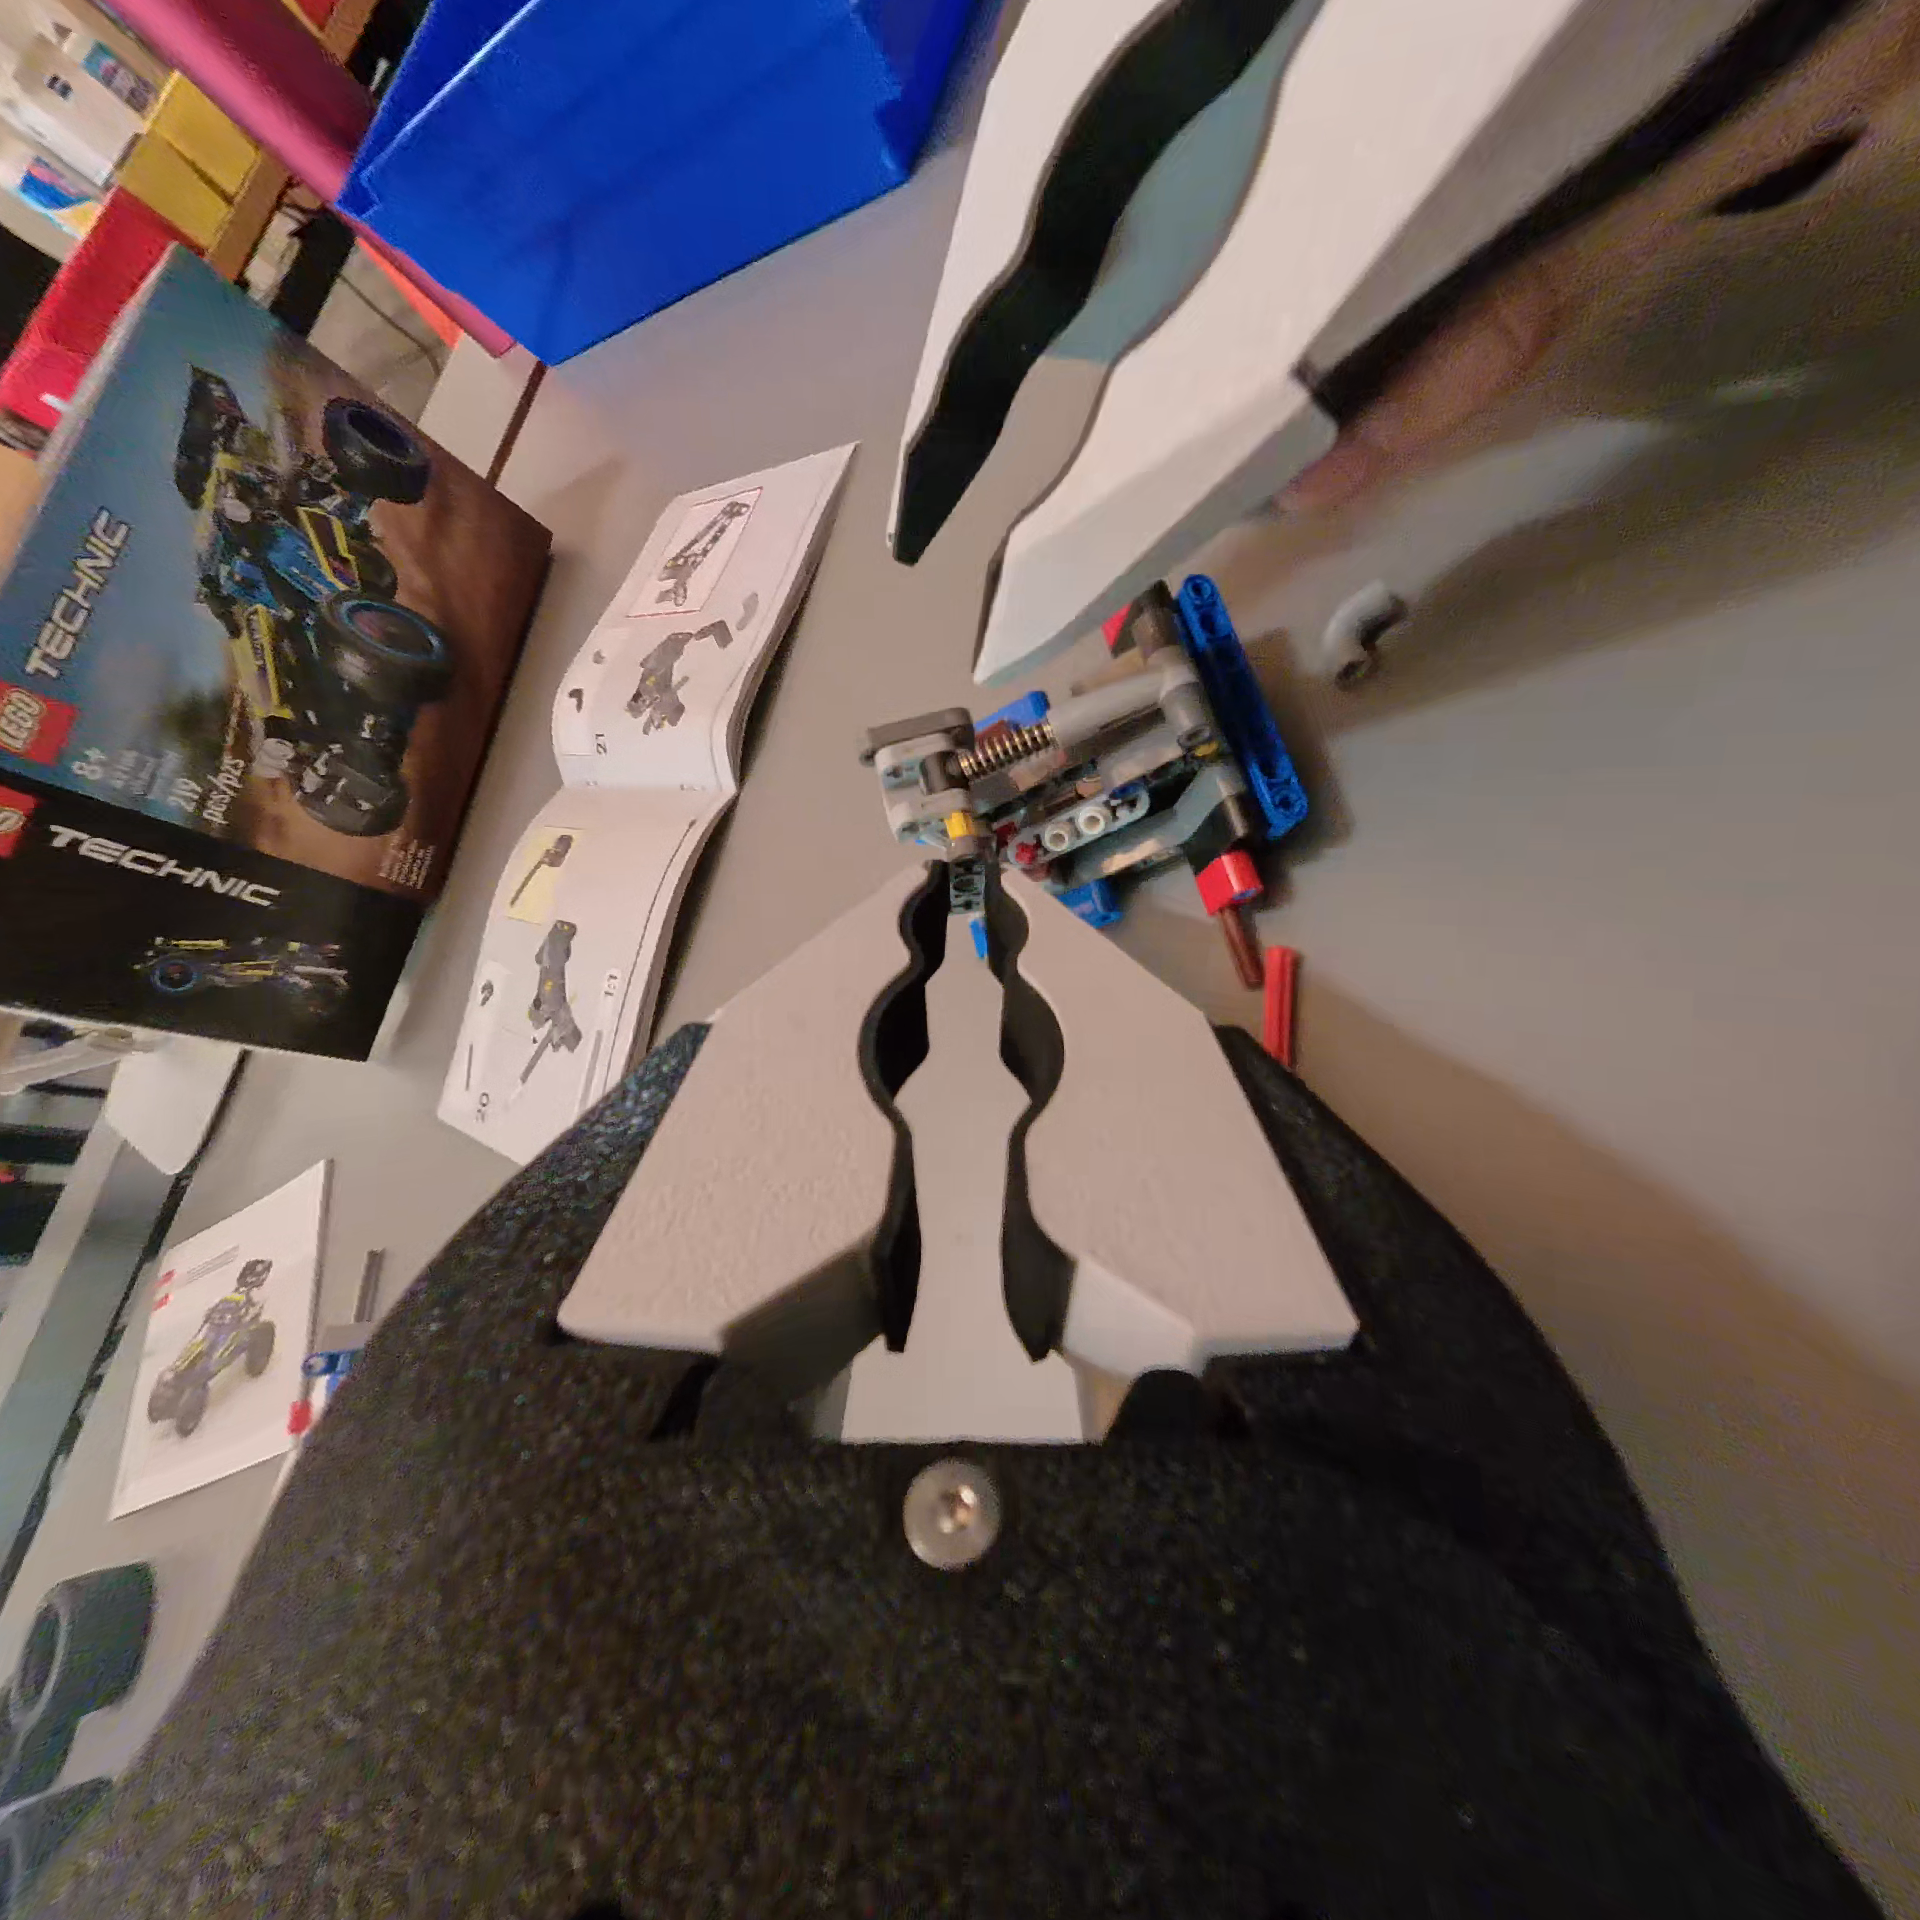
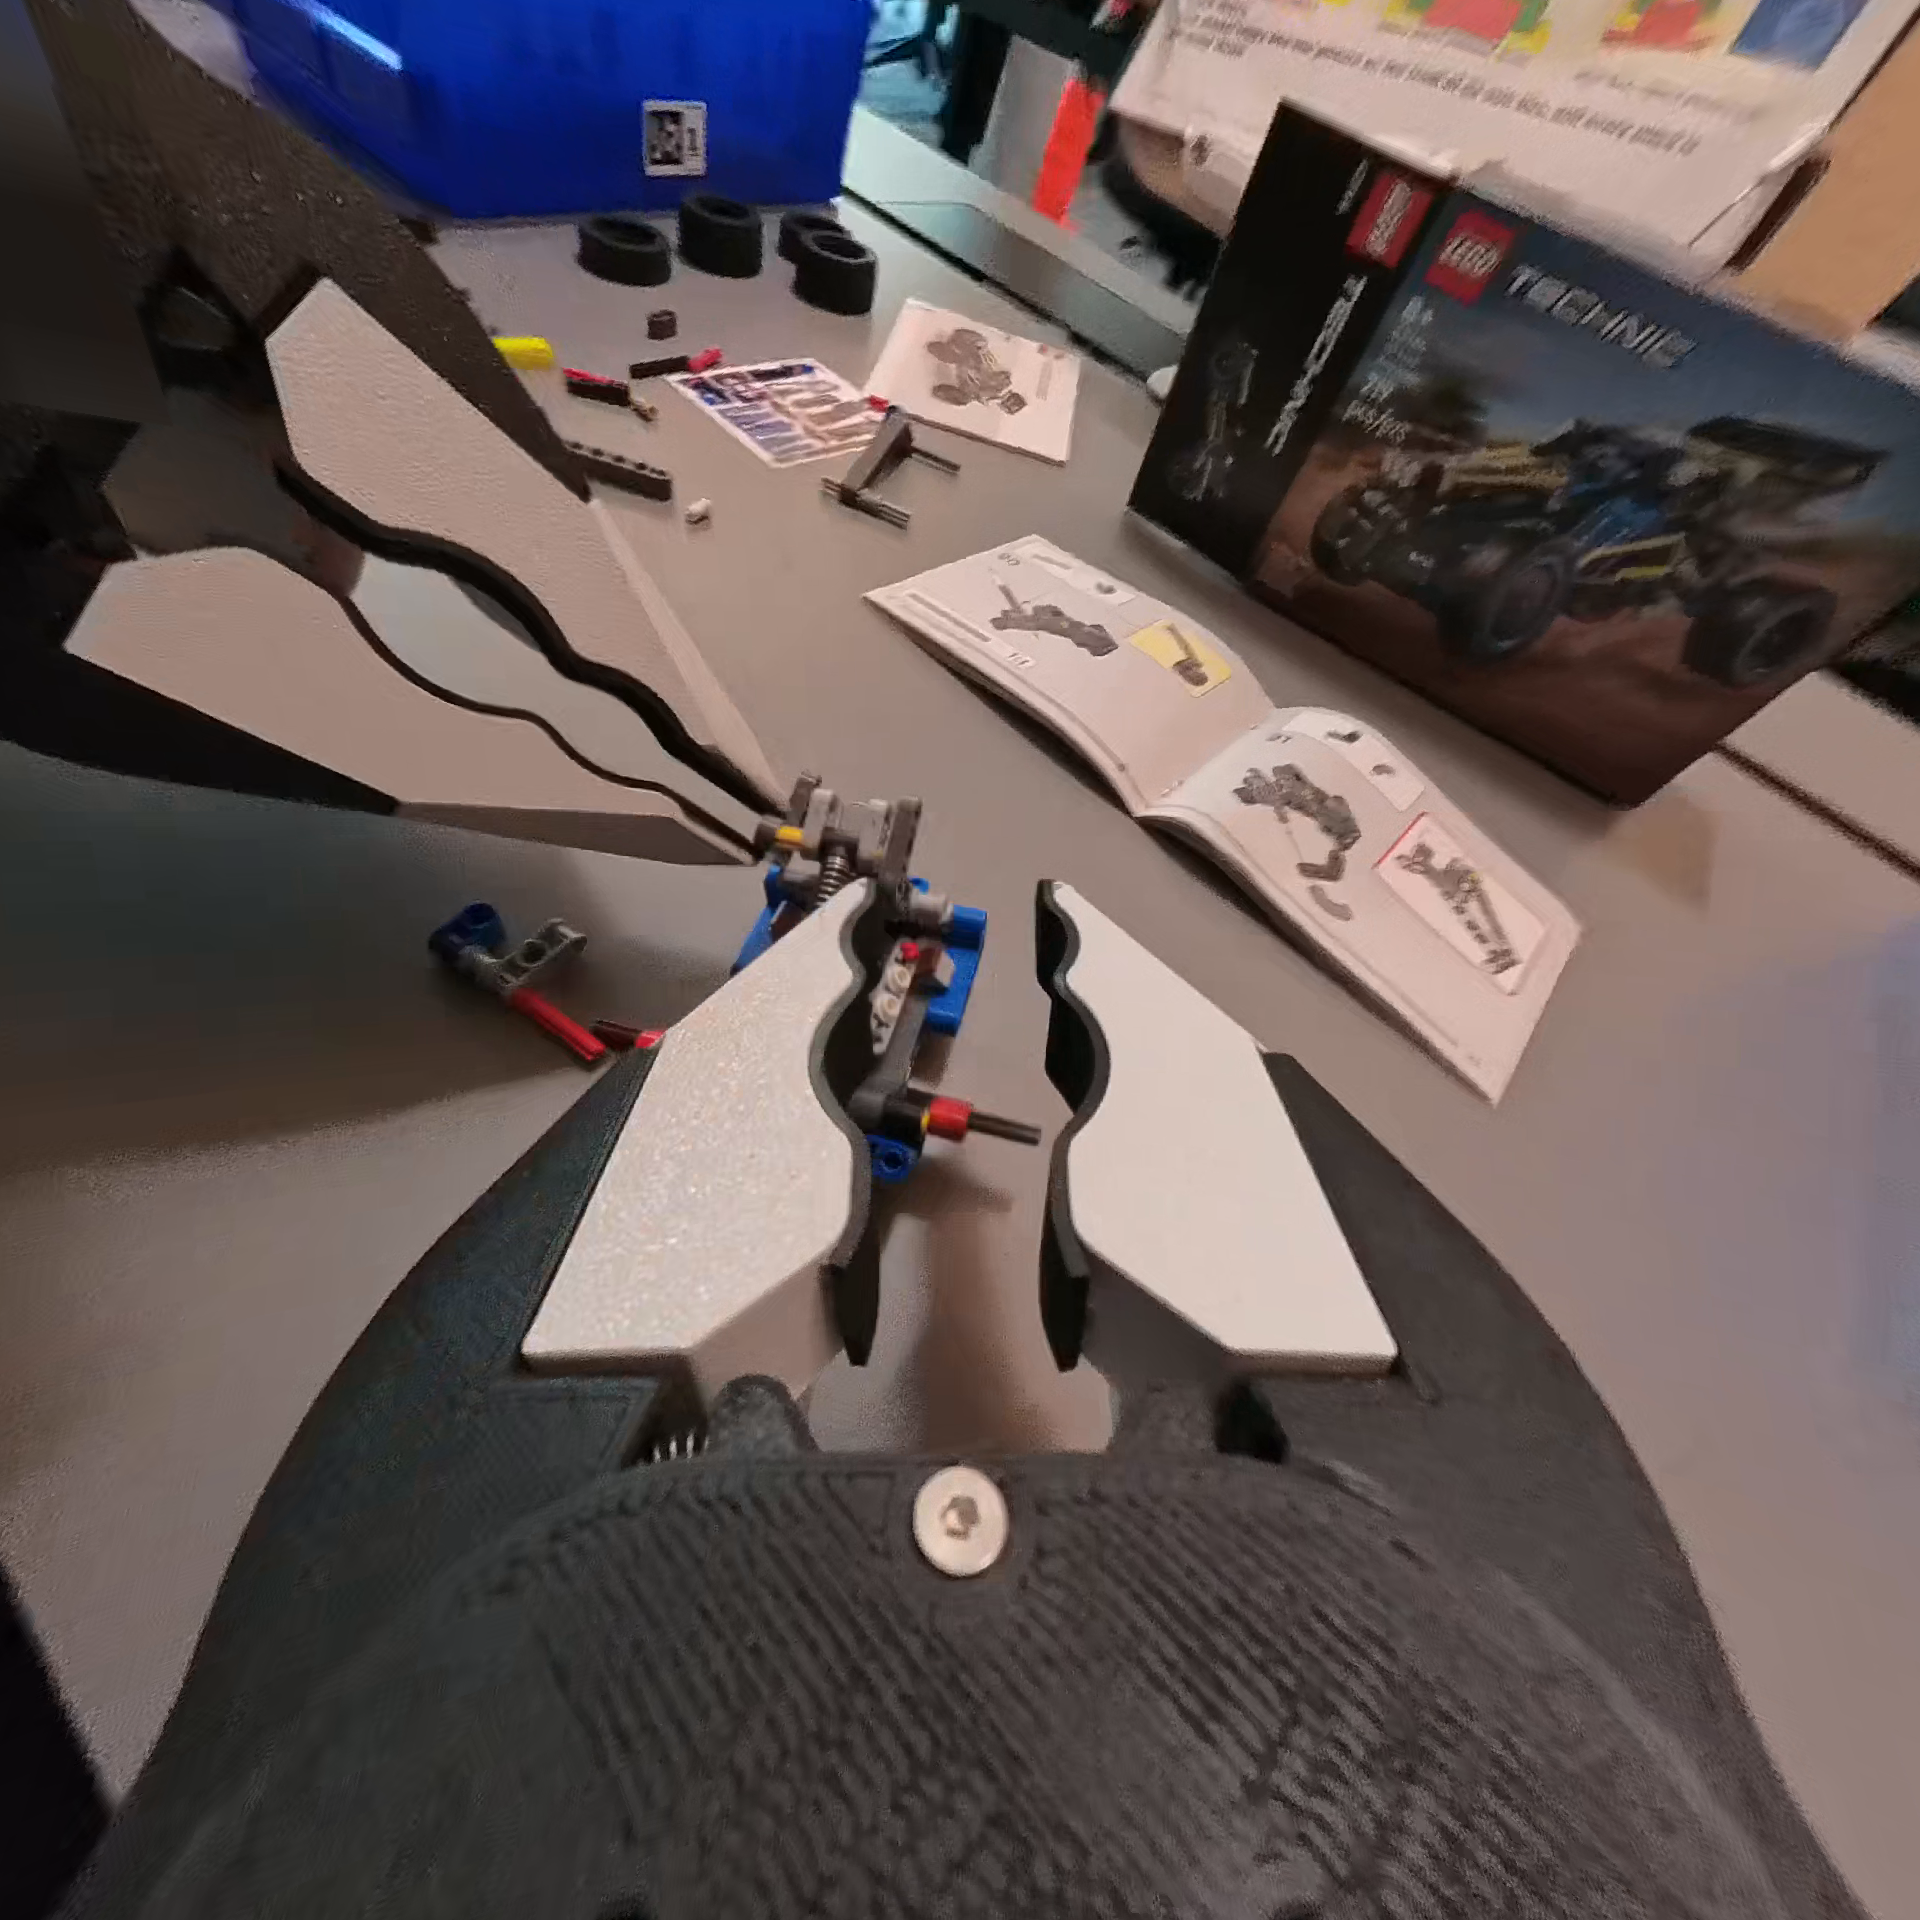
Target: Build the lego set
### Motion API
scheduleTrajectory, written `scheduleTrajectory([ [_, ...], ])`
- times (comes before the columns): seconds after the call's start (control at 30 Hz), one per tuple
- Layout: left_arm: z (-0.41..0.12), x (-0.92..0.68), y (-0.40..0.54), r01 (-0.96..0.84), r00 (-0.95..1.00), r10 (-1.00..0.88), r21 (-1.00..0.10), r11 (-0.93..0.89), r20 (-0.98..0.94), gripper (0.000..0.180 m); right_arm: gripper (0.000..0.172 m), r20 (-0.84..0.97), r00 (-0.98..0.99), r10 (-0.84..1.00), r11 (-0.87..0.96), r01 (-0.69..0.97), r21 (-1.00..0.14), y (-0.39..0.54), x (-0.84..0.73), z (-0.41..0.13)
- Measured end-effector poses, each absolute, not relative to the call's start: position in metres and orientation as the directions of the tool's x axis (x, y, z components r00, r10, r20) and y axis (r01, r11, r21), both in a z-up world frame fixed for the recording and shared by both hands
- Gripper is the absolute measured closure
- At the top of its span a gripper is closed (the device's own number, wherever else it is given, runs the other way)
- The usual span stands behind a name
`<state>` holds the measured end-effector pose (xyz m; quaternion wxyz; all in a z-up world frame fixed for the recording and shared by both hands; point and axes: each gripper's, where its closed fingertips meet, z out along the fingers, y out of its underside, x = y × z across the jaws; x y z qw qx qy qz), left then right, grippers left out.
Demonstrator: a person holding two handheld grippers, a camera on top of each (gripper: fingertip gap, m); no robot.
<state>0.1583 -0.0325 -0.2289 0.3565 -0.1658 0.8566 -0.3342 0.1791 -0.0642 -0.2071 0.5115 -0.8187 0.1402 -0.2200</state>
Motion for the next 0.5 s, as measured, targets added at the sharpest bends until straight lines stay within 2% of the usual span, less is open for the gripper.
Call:
scheduleTrajectory([
  [0.1,-0.229,0.156,-0.031,-0.047,-0.716,-0.528,-0.723,0.690,-0.457,0.177,0.142,0.058,0.930,-0.364,-0.423,-0.110,-0.899,-0.056,0.172,-0.211],
  [0.17,-0.230,0.156,-0.032,-0.051,-0.722,-0.537,-0.740,0.671,-0.437,0.177,0.146,0.020,0.954,-0.298,-0.438,-0.118,-0.891,-0.048,0.163,-0.210],
  [0.37,-0.232,0.157,-0.031,-0.053,-0.716,-0.559,-0.765,0.641,-0.419,0.177,0.147,0.116,0.929,-0.352,-0.545,-0.103,-0.832,-0.049,0.159,-0.216],
  [0.5,-0.231,0.155,-0.017,-0.088,-0.720,-0.543,-0.719,0.689,-0.432,0.177,0.156,0.104,0.923,-0.370,-0.555,-0.130,-0.821,-0.047,0.149,-0.212],
])
